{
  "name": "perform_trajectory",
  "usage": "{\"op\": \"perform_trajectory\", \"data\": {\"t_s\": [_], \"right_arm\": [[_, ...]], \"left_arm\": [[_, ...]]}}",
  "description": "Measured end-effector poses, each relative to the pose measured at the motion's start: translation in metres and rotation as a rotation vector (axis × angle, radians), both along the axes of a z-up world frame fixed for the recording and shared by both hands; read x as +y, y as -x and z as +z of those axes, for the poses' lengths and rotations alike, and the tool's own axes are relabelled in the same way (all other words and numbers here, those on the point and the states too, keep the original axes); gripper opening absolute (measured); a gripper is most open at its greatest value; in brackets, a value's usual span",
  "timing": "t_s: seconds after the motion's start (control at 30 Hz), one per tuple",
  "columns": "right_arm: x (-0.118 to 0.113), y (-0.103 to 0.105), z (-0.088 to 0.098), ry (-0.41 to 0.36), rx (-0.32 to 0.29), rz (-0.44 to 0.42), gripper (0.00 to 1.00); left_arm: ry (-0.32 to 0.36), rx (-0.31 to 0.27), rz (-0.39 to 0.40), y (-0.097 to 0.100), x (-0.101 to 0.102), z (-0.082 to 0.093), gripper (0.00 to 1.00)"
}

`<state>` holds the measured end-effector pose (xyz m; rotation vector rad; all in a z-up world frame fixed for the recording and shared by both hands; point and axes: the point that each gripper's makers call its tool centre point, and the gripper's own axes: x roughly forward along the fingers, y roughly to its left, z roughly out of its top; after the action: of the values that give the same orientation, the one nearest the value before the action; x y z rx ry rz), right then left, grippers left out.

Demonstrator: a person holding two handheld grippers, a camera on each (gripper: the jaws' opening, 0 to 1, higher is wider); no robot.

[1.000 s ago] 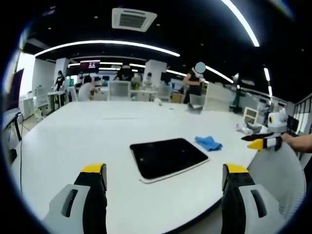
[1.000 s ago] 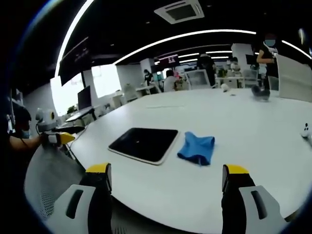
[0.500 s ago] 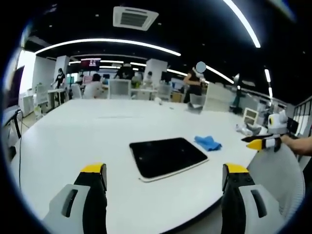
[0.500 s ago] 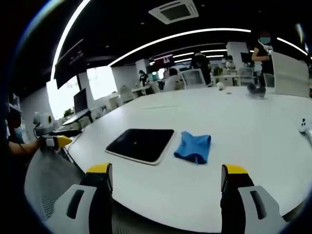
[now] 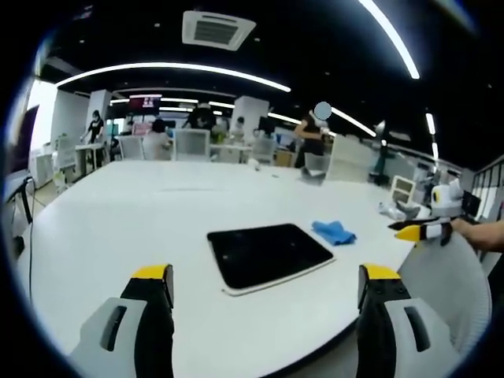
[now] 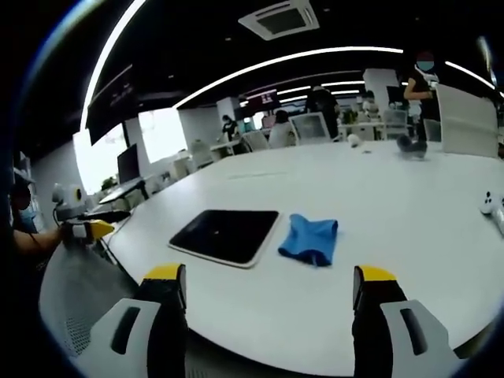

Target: Wipe the mirror surface with the cleaning cloth until all visible marks leave the cleaned area.

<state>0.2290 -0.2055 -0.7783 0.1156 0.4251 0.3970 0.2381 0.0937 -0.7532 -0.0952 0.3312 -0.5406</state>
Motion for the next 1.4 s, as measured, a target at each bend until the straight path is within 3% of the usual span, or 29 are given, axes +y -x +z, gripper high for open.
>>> {"op": "perform_trajectory", "data": {"t_s": [0.1,0.2,0.47,0.8,1.0,1.13,1.4], "right_arm": [[-0.002,-0.001,0.003,-0.010,-0.011,-0.014,0.85],[-0.001,-0.002,0.009,-0.071,-0.012,-0.015,0.84],[0.001,-0.007,0.020,-0.060,-0.035,0.026,0.85],[-0.015,-0.032,0.051,-0.046,-0.079,0.038,0.81],[-0.013,-0.040,0.044,-0.013,-0.049,0.083,0.69],[-0.010,-0.044,0.043,-0.001,-0.041,0.094,0.67],[-0.011,-0.056,0.045,0.015,-0.019,0.110,0.60]], "left_arm": [[-0.001,0.002,-0.001,0.000,0.000,0.000,0.97],[-0.001,0.000,-0.003,0.000,0.000,0.000,0.97],[-0.001,-0.001,-0.009,0.001,0.000,0.000,0.94],[-0.002,-0.003,-0.010,0.001,-0.001,0.000,0.93],[-0.002,-0.002,-0.005,0.002,0.000,0.000,0.92],[-0.012,-0.004,0.001,0.000,0.002,-0.001,0.96],[-0.008,-0.001,0.004,0.000,0.002,-0.001,0.94]]}}
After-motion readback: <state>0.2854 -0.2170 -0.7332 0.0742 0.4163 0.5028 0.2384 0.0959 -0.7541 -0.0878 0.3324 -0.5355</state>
